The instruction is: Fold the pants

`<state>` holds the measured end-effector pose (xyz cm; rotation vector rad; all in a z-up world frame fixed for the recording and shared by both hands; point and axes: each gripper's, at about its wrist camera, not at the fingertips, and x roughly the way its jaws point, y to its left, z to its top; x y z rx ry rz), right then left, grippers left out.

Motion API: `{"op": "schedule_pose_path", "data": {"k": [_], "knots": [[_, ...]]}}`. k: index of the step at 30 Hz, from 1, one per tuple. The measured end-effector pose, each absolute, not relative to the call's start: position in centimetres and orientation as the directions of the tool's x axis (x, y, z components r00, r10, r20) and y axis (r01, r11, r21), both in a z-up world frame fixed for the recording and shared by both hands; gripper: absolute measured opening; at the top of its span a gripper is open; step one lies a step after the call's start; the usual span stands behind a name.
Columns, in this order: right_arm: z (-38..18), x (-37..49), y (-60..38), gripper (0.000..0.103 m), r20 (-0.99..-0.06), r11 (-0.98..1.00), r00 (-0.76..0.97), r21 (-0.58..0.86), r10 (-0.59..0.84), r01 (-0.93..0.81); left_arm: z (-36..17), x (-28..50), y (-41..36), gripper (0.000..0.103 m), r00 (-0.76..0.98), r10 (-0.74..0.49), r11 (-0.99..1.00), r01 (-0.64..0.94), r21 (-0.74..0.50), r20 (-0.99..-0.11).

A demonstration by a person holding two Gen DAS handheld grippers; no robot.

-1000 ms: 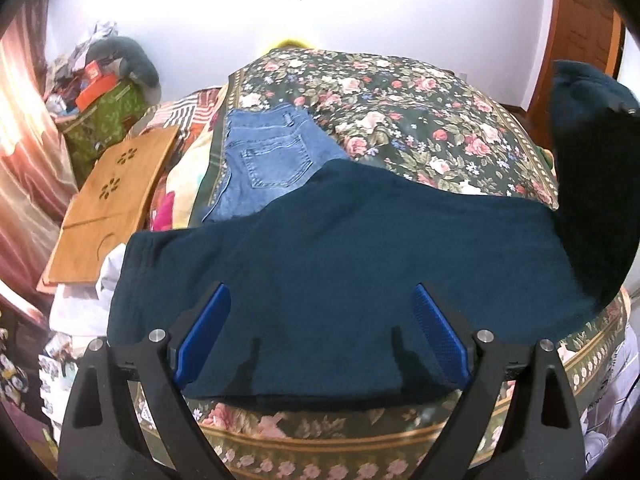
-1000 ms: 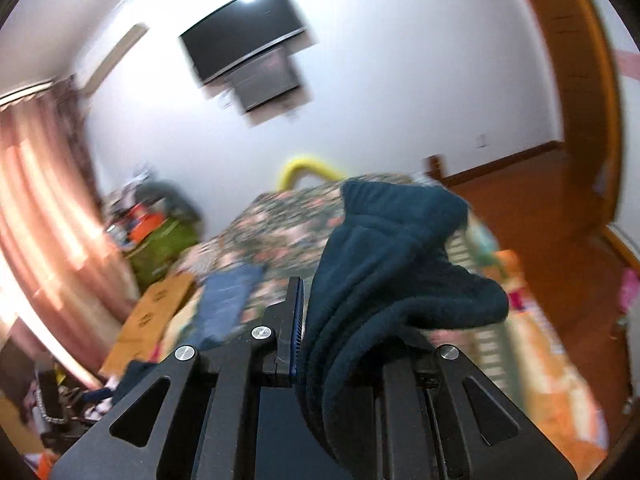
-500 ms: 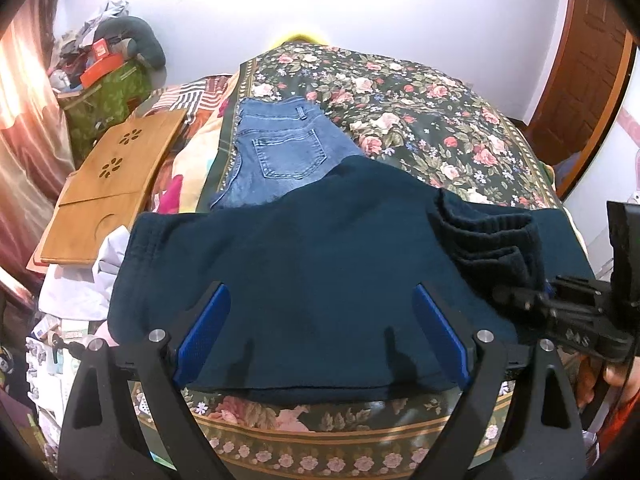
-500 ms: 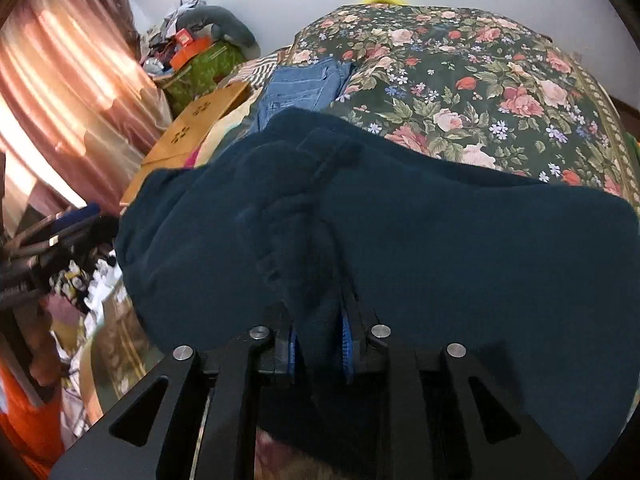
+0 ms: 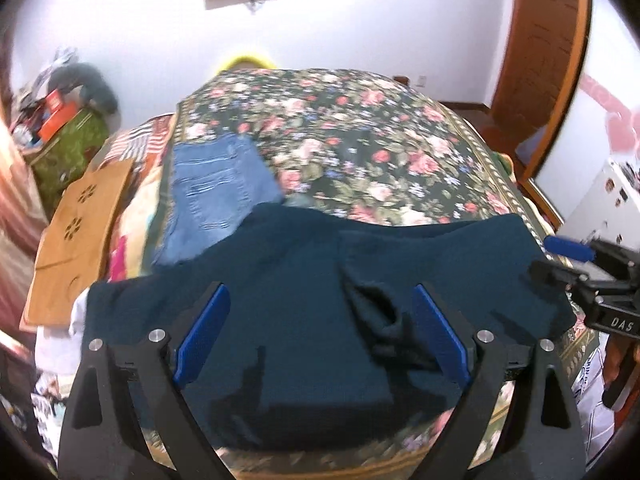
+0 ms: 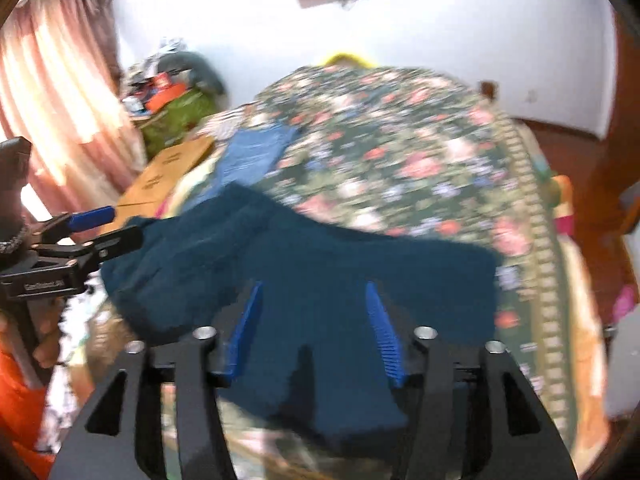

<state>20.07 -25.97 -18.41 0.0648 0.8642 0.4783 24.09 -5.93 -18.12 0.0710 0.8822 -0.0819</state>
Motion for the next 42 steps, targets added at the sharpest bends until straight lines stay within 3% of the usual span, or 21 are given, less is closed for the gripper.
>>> {"op": "schedule_pose_path", "data": {"k": [9, 15, 23, 31, 34, 42], "knots": [[-25.5, 21.9, -30.2, 0.056, -0.831, 0.926, 0.424, 0.261, 0.359, -0.271, -25.9, 27.5, -8.2, 0.093, 0.480, 0.071, 0.985, 0.105, 0.138, -0.874], [-25.8, 19.5, -30.2, 0.056, -0.823, 0.927, 0.447, 0.235, 0.350, -0.294, -26.8, 26.8, -6.7, 0.094, 0.450, 0.002, 0.994, 0.093, 0.050, -0.893], [-24.6, 18.6, -29.9, 0.056, -0.842, 0.938, 0.449, 0.173, 0.299, -0.299, -25.4, 24.2, -6.8, 0.093, 0.500, 0.015, 0.988, 0.126, 0.089, -0.866], [-20.8, 18.6, -26.2, 0.057, -0.804, 0.909, 0.491, 0.139, 0.335, -0.393, -22.5, 21.3, -3.8, 0.093, 0.529, -0.106, 0.993, 0.094, -0.066, -0.842], [-19.4, 18.8, -23.5, 0.063, -0.786, 0.883, 0.496, 0.130, 0.369, -0.451, -20.4, 20.1, -1.9, 0.093, 0.584, -0.106, 0.994, 0.071, -0.079, -0.805], [-18.5, 19.4, -16.4, 0.063, -0.757, 0.818, 0.464, 0.157, 0.460, -0.554, -19.2, 18.6, 8.3, 0.093, 0.614, -0.012, 0.981, -0.145, -0.128, -0.789]]}}
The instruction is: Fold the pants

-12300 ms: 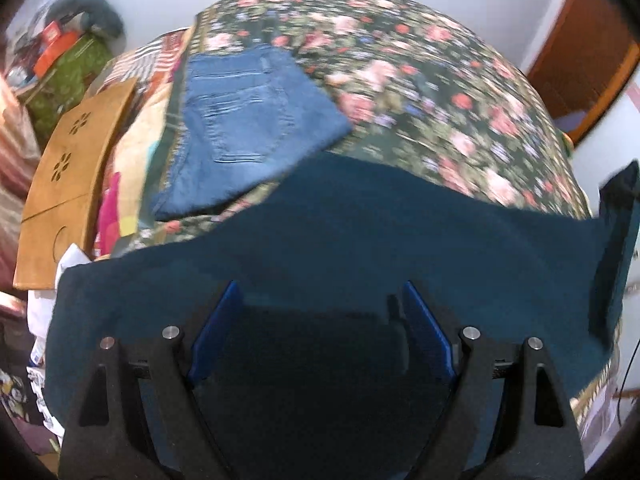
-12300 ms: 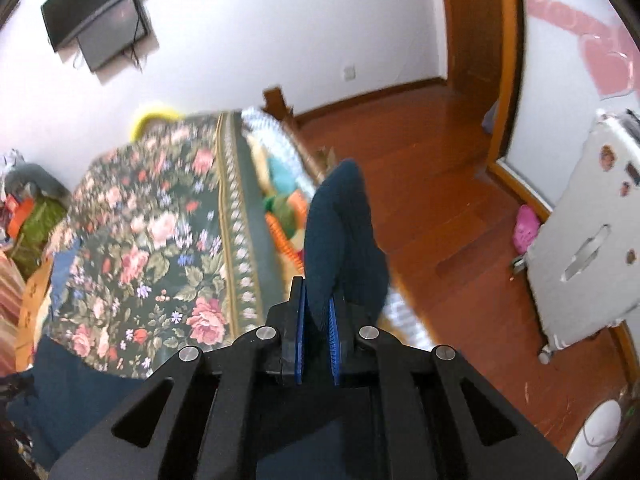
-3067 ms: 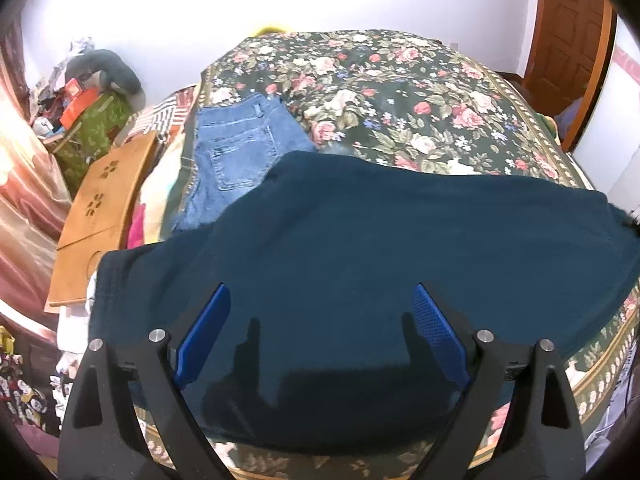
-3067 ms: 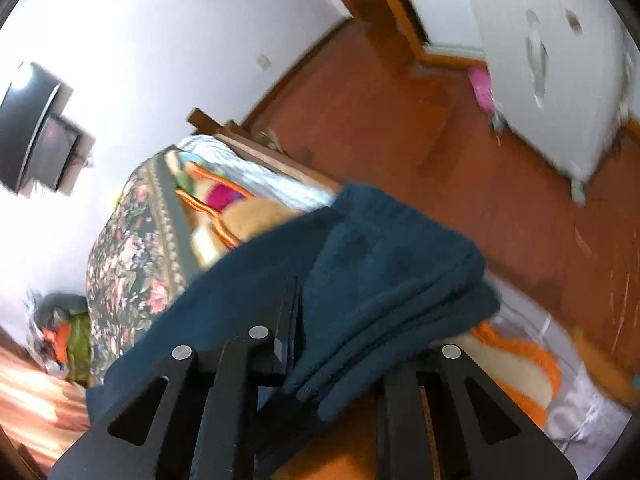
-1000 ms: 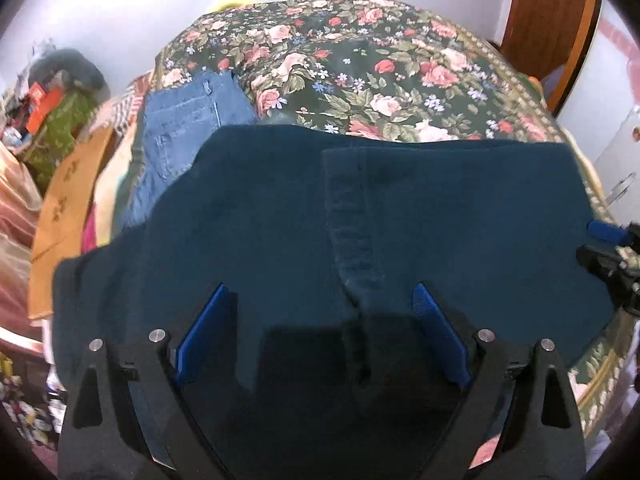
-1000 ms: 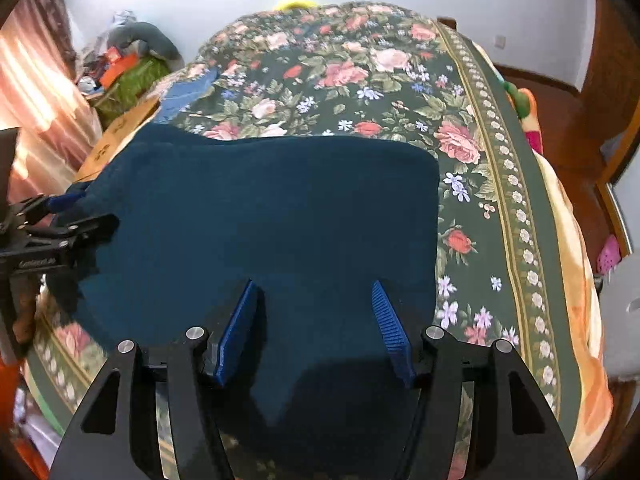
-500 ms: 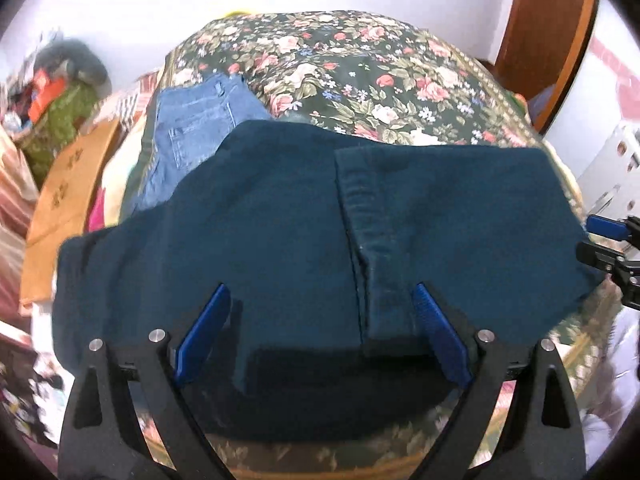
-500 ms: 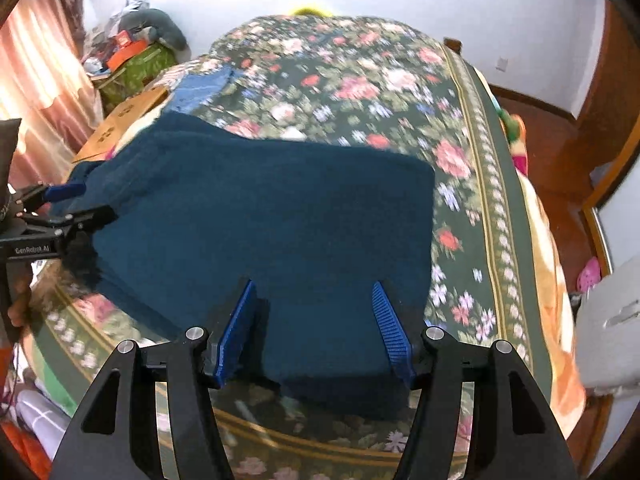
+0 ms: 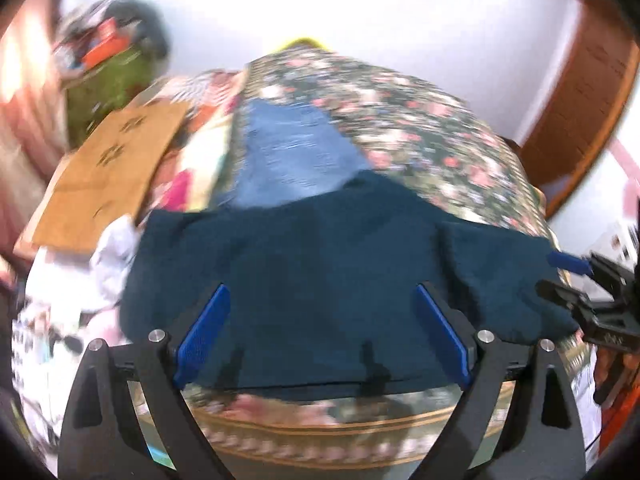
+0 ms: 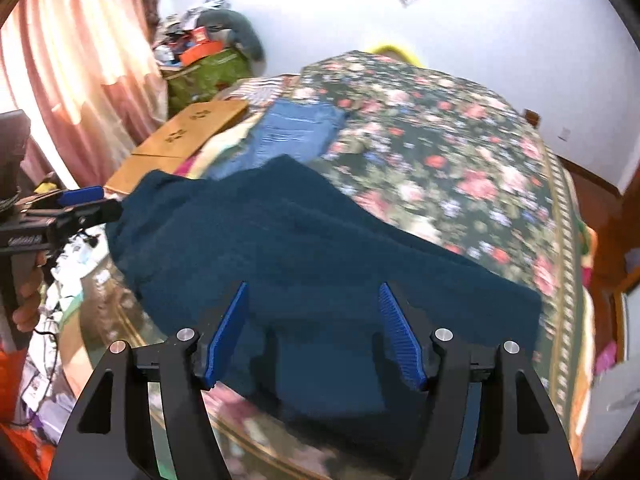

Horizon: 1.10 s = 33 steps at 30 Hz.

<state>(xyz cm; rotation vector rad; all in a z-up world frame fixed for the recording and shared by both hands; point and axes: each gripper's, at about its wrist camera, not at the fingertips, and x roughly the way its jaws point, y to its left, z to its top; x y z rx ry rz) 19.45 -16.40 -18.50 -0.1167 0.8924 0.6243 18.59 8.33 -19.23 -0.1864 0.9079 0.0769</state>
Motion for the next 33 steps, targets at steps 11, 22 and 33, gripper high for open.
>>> {"op": "schedule_pose_path", "data": {"k": [11, 22, 33], "knots": [[-22.7, 19.7, -11.0, 0.063, -0.817, 0.795, 0.344, 0.209, 0.462, -0.569, -29.7, 16.2, 19.0, 0.093, 0.403, -0.161, 0.823, -0.449, -0.348, -0.901], [-23.7, 19.9, -10.4, 0.071, -0.826, 0.803, 0.329, 0.225, 0.458, -0.552, -33.8, 18.0, 20.8, 0.093, 0.403, -0.386, 0.669, -0.497, -0.553, -0.830], [-23.3, 19.8, -11.4, 0.071, -0.807, 0.807, 0.332, 0.275, 0.489, -0.522, -33.6, 19.6, 22.3, 0.036, 0.404, -0.344, 0.647, -0.552, -0.526, -0.847]]}}
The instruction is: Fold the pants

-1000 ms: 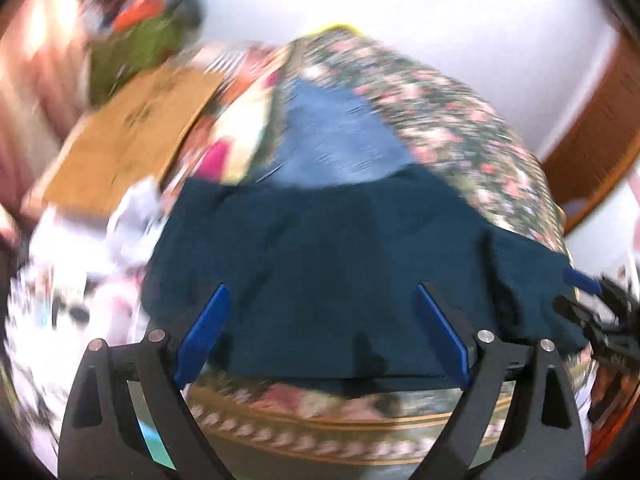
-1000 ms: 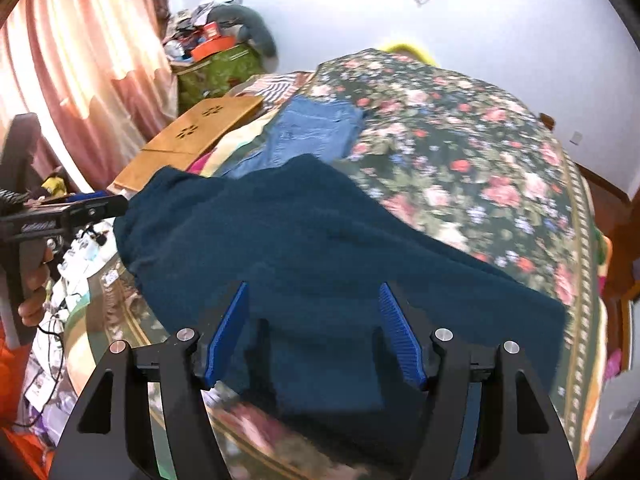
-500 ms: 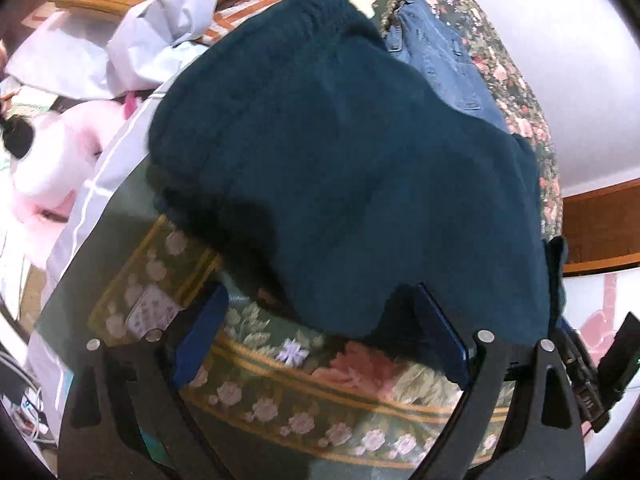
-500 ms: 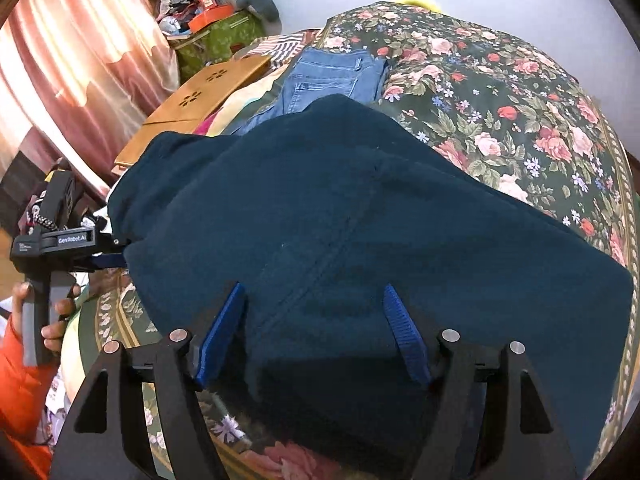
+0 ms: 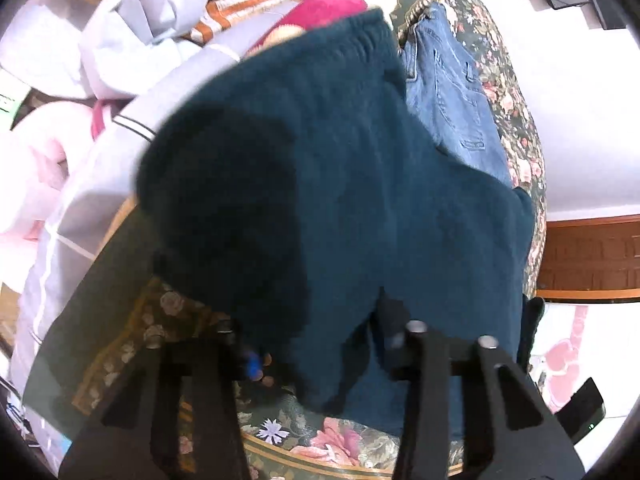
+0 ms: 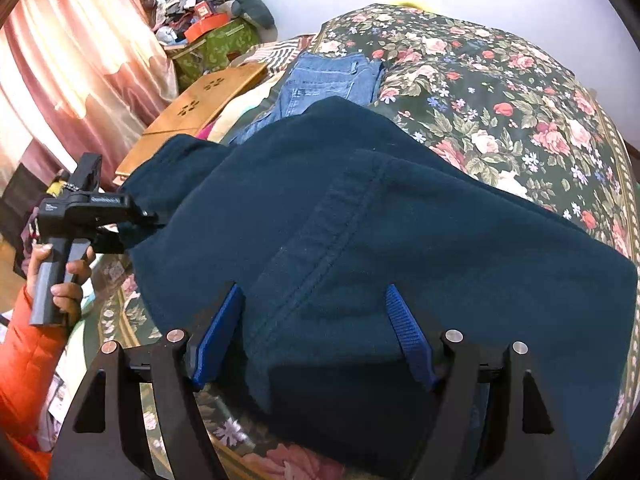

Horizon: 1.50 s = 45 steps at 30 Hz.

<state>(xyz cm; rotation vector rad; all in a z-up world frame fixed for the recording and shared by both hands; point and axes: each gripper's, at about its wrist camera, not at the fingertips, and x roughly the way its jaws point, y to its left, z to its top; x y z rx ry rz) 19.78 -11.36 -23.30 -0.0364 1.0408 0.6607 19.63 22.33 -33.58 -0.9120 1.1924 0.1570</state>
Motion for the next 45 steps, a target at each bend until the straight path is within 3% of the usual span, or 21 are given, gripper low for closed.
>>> {"op": "schedule_pose_path", "data": {"k": [2, 6, 11, 19, 25, 30, 35, 45], "knots": [[-23.0, 19.5, -11.9, 0.071, -0.802, 0.809, 0.334, 0.285, 0.495, -0.514, -32.2, 19.6, 21.8, 0.026, 0.420, -0.305, 0.679, -0.534, -0.505, -0.855], [-22.0, 18.8, -13.9, 0.071, -0.790, 0.820, 0.359, 0.292, 0.497, -0.492, -28.3, 20.0, 20.7, 0.022, 0.459, -0.159, 0.767, -0.500, -0.402, -0.874], [-20.9, 17.9, -17.4, 0.071, -0.775, 0.850, 0.423, 0.268, 0.470, -0.453, -21.3, 21.1, 17.4, 0.020, 0.551, -0.010, 0.865, -0.414, -0.284, -0.834], [-19.5, 16.1, -24.8, 0.071, -0.737, 0.902, 0.532, 0.264, 0.417, -0.341, -9.7, 22.7, 8.1, 0.020, 0.713, -0.022, 0.960, -0.182, -0.215, -0.701], [-19.4, 14.6, -29.6, 0.071, -0.709, 0.915, 0.578, 0.306, 0.404, -0.264, -5.5, 24.8, -1.9, 0.020, 0.754, -0.120, 0.989, 0.037, -0.141, -0.646], [-19.9, 13.5, -32.5, 0.071, -0.704, 0.921, 0.595, 0.325, 0.388, -0.215, -6.4, 26.3, -9.6, 0.020, 0.706, -0.235, 0.971, 0.201, -0.130, -0.668], [-20.3, 12.3, -34.9, 0.071, -0.708, 0.926, 0.602, 0.337, 0.368, -0.170, -11.2, 27.1, -17.5, 0.020, 0.581, -0.321, 0.930, 0.342, -0.133, -0.748], [-22.6, 10.5, -36.8, 0.071, -0.744, 0.927, 0.566, 0.357, 0.355, -0.112, -20.7, 26.2, -26.5, 0.020, 0.392, -0.271, 0.878, 0.474, -0.060, -0.879]]}}
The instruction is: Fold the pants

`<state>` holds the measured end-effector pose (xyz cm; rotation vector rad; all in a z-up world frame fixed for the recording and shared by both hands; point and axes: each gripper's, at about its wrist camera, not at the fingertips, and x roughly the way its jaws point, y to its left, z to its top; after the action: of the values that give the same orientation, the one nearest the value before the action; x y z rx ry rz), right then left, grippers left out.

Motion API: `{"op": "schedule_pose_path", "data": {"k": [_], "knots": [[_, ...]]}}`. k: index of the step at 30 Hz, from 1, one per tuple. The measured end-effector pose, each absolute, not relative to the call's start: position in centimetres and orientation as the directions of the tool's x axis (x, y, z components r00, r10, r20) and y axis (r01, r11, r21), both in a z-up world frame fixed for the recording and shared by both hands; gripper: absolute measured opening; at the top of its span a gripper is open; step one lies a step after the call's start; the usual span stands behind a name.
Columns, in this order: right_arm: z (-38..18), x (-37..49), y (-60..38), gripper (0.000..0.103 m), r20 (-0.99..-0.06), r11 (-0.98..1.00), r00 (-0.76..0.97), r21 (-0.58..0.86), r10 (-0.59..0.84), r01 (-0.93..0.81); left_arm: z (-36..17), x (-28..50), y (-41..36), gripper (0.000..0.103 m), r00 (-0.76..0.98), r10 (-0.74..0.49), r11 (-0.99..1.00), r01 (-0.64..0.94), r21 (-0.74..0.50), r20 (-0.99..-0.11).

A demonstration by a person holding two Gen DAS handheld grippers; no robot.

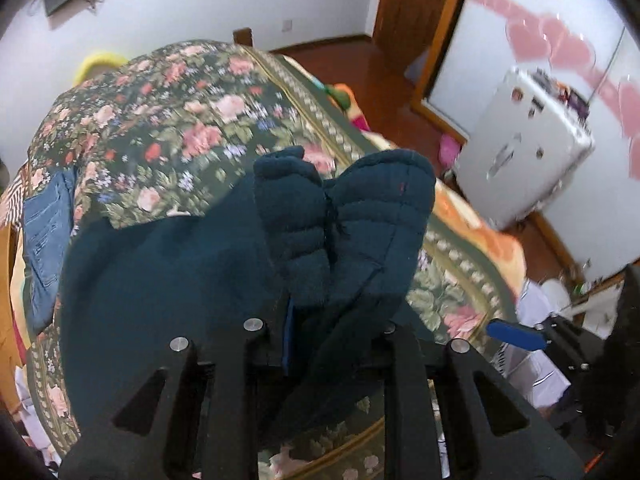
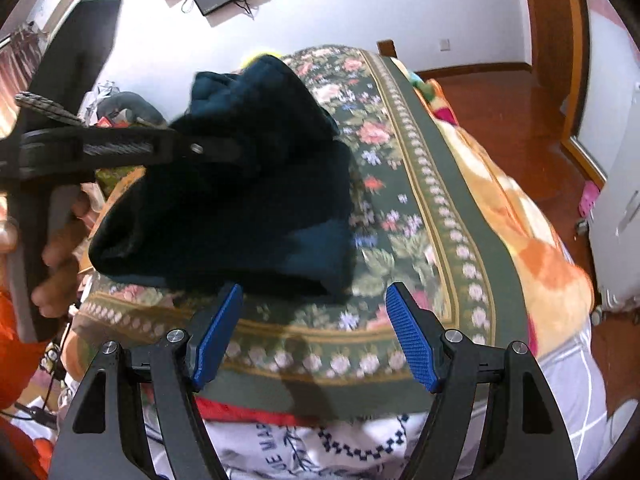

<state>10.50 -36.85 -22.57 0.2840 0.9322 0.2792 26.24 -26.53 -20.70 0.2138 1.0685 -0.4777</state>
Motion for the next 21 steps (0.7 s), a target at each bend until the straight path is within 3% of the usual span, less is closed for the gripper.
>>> {"op": "schedule_pose_path", "data": {"k": [3, 7, 16, 18, 19, 21], "knots": [[-23.1, 10.2, -36.7, 0.071, -0.753, 0.925, 0.551, 0.365, 0.360, -0.106, -21.8, 26.1, -27.2, 0.029, 0.361, -0.240, 0.870, 0.492, -0.035, -0.901], [-23.2, 9.9, -36.4, 0.071, -0.757, 0.925, 0.543, 0.363, 0.363, -0.111, -22.0, 25.4, -27.5, 0.069, 0.313, -0.274, 0.858, 0.507, -0.085, -0.909], [-22.8, 10.1, -35.4, 0.071, -0.751, 0.924, 0.546, 0.357, 0.370, -0.135, -17.5, 23.9, -23.8, 0.071, 0.330, -0.367, 0.839, 0.522, -0.155, -0.870], [-23.0, 10.5, -34.9, 0.071, -0.756, 0.922, 0.533, 0.359, 0.379, -0.146, -15.7, 24.7, -21.8, 0.081, 0.416, -0.341, 0.861, 0.497, -0.103, -0.843], [-23.3, 10.8, -34.6, 0.071, -0.761, 0.921, 0.524, 0.360, 0.382, -0.149, -15.2, 25.2, -20.9, 0.092, 0.451, -0.325, 0.873, 0.481, -0.080, -0.831], [-23.7, 11.3, -33.9, 0.071, -0.768, 0.918, 0.507, 0.366, 0.392, -0.154, -14.4, 27.1, -18.6, 0.098, 0.525, -0.274, 0.908, 0.417, -0.038, -0.806]]}}
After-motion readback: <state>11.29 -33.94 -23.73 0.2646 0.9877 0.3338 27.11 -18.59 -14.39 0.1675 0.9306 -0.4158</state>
